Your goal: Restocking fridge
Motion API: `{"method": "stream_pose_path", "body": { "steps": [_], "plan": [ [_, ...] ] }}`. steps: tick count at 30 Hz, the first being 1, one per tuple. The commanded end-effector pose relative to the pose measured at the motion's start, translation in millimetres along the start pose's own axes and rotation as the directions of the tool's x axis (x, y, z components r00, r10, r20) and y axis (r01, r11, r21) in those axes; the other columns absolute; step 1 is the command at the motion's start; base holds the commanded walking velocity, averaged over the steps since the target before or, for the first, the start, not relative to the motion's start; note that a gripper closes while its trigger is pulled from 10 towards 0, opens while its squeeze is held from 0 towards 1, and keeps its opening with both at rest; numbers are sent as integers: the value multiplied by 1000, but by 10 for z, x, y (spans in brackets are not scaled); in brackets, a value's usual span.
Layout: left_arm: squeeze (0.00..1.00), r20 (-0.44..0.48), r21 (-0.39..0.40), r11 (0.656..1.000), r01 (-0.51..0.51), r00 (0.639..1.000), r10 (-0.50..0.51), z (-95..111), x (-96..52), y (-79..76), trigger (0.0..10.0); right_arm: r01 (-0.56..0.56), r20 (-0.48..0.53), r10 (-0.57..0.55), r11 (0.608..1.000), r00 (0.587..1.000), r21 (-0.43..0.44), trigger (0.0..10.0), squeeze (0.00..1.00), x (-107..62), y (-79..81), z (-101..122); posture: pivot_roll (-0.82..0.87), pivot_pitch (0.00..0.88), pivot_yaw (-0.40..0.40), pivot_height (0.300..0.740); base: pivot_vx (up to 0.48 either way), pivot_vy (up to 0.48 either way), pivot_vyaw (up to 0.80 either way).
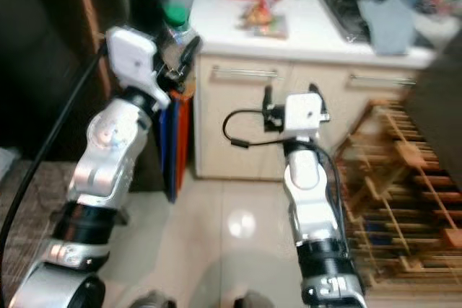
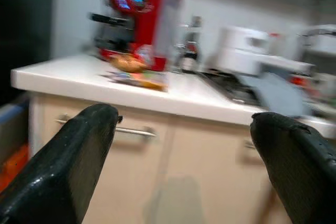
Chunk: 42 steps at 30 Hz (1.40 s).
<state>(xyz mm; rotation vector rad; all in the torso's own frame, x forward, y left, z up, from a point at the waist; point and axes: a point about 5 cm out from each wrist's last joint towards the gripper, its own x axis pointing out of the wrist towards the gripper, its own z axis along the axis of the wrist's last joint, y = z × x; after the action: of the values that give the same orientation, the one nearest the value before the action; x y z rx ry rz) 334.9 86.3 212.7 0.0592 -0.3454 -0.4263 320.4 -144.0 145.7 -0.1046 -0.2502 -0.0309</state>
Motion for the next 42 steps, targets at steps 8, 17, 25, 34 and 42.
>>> {"method": "stream_pose_path", "body": {
  "steps": [8,17,25,34,42],
  "plan": [
    [0,-226,-71,987,-142,966,123,-583,-300,222,10000,64,-101,-56,995,993,80,10000,145,-3,-147,-95,-28,0,-38,740,0,0,-781],
    [0,-160,-92,995,-47,987,32,-515,-210,129,10000,-4,-65,4,1000,998,4,10000,145,-23,-86,-93,-16,0,-43,740,0,-74,-772],
    [0,-139,-108,994,-3,990,-12,-487,-105,-23,10000,-25,-86,26,999,996,21,10000,145,-92,9,-168,-2,0,-28,740,309,-364,-751],
    [0,-131,-102,995,-8,991,-6,-474,-74,35,10000,-21,-100,23,999,995,24,10000,145,-105,0,-216,5,0,-37,740,316,-358,-748],
    [0,-125,-107,994,-10,992,-3,-483,-47,2,10000,-32,-104,33,999,994,17,10000,149,-120,-6,-245,-2,0,-50,740,316,-358,-743]
  ]
}}
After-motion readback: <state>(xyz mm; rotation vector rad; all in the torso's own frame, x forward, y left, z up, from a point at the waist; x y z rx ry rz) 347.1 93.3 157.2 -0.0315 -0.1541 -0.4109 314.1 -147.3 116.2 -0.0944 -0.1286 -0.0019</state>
